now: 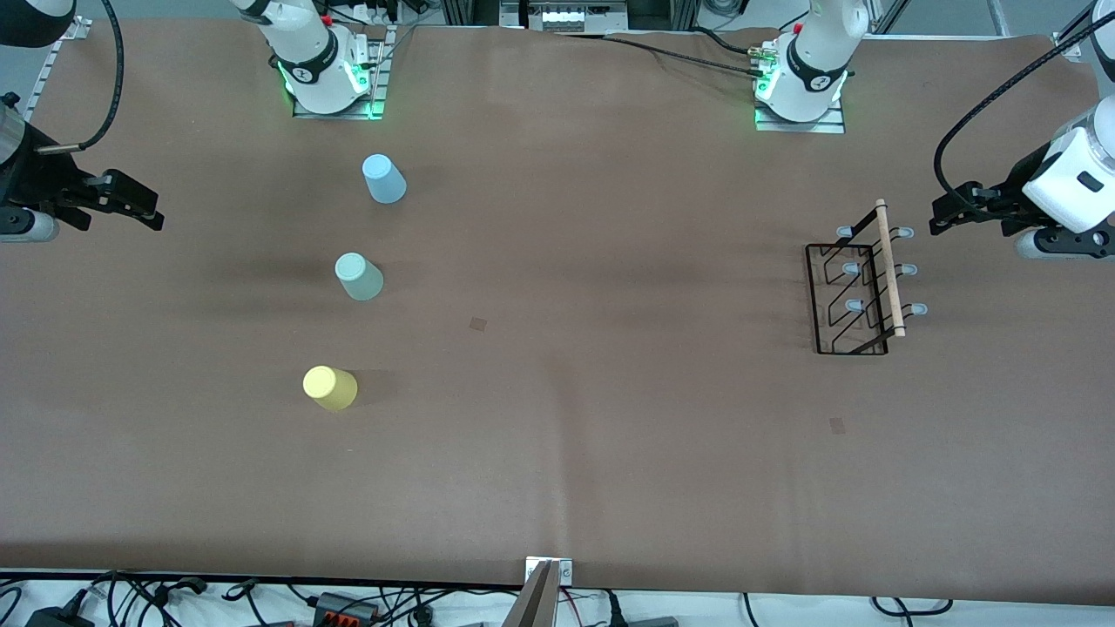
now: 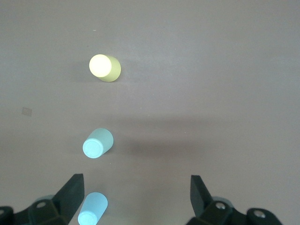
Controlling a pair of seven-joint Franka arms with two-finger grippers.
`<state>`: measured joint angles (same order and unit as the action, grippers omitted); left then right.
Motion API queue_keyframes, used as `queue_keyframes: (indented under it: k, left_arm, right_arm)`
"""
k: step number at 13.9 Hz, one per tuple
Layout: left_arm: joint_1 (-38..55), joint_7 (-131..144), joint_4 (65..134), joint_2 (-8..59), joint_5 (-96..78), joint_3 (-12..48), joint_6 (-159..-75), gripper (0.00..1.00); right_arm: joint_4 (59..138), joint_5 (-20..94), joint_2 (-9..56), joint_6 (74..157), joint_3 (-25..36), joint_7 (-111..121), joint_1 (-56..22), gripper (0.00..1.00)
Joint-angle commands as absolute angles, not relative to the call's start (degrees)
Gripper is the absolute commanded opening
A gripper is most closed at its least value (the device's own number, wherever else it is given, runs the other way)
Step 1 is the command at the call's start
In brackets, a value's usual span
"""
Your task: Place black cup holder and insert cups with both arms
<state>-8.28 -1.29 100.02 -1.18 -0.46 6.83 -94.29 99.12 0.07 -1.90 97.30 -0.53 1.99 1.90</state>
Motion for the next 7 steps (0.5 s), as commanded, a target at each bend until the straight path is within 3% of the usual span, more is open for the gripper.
queue_keyframes:
  k: [1, 7]
  left_arm:
    - [-8.4, -0.8, 98.1, -0.4, -0.4, 7.0, -92.9, 1.0]
    - [-8.3, -1.1, 98.9, 1.5, -0.4, 7.2, -94.8, 1.0]
  right_arm:
    - [100.1, -0.6, -3.3, 96.9, -0.7, 1.1, 2.0, 1.0]
    - [99.9, -0.7, -3.2, 96.9, -0.7, 1.1, 2.0, 1.0]
